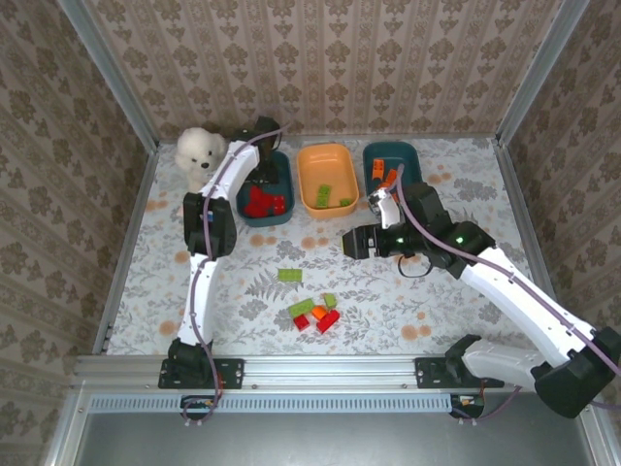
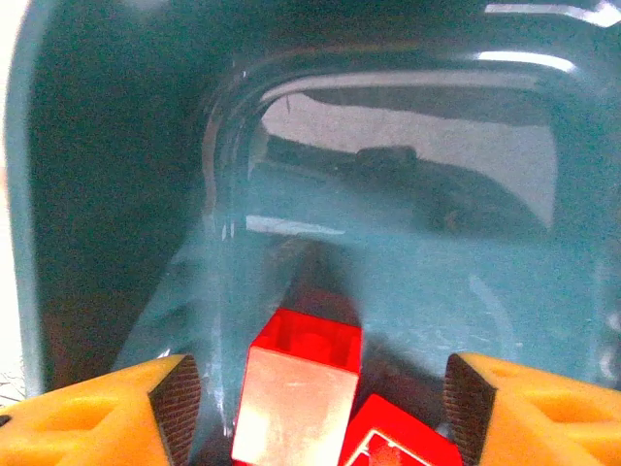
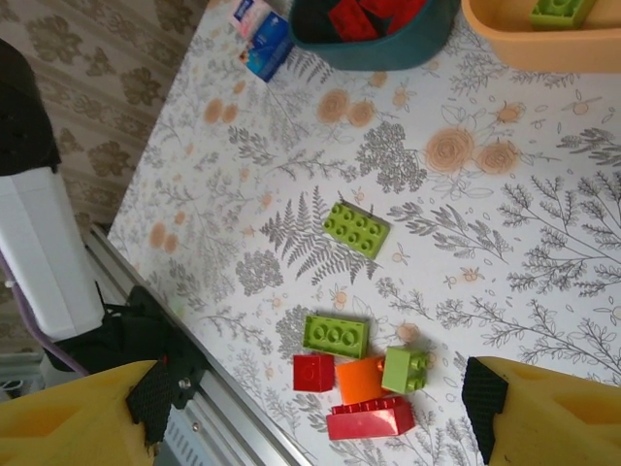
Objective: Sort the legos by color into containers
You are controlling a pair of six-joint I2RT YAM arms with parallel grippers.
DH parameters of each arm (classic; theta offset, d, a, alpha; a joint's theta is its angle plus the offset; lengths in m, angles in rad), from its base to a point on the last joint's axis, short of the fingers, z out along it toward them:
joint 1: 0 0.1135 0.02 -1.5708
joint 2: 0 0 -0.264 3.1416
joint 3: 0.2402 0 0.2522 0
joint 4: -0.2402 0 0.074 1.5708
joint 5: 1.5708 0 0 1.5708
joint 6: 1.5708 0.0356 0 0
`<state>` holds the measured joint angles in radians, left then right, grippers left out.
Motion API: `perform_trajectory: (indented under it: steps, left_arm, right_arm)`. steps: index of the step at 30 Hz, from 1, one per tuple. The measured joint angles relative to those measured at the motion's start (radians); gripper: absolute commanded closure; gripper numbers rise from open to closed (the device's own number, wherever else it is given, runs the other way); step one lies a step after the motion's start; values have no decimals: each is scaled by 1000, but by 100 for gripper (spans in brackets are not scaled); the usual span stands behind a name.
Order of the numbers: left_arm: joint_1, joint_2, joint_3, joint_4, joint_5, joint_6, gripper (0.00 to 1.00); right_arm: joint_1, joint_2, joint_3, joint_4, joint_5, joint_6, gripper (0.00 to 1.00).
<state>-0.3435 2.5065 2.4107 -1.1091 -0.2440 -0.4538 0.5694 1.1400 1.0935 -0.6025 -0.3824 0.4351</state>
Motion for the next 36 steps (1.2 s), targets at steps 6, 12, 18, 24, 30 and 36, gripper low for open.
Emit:
perform_trajectory:
  steps: [6, 12, 18, 24, 30, 36]
  left_arm:
    - [-5, -111, -20, 6, 50, -59, 23]
    - [34, -599, -451, 167, 172, -177, 19]
    - [90, -1154, -1003, 360, 290, -282, 19]
    - [63, -1515, -1430, 388, 392, -359, 19]
    - [61, -1795, -1527, 273, 435, -399, 20]
    - [61, -1925, -1540, 206, 448, -420, 20]
  right_arm:
    - [144, 168, 133, -107, 96, -146, 21]
    - [217, 427, 231, -133, 114, -326, 20]
    - [223, 683, 374, -150, 122, -535, 21]
    - [246, 836, 483, -149, 152, -647, 21]
    - [283, 923, 527, -147, 190, -699, 20]
    - [317, 1012, 597, -148, 263, -716, 21]
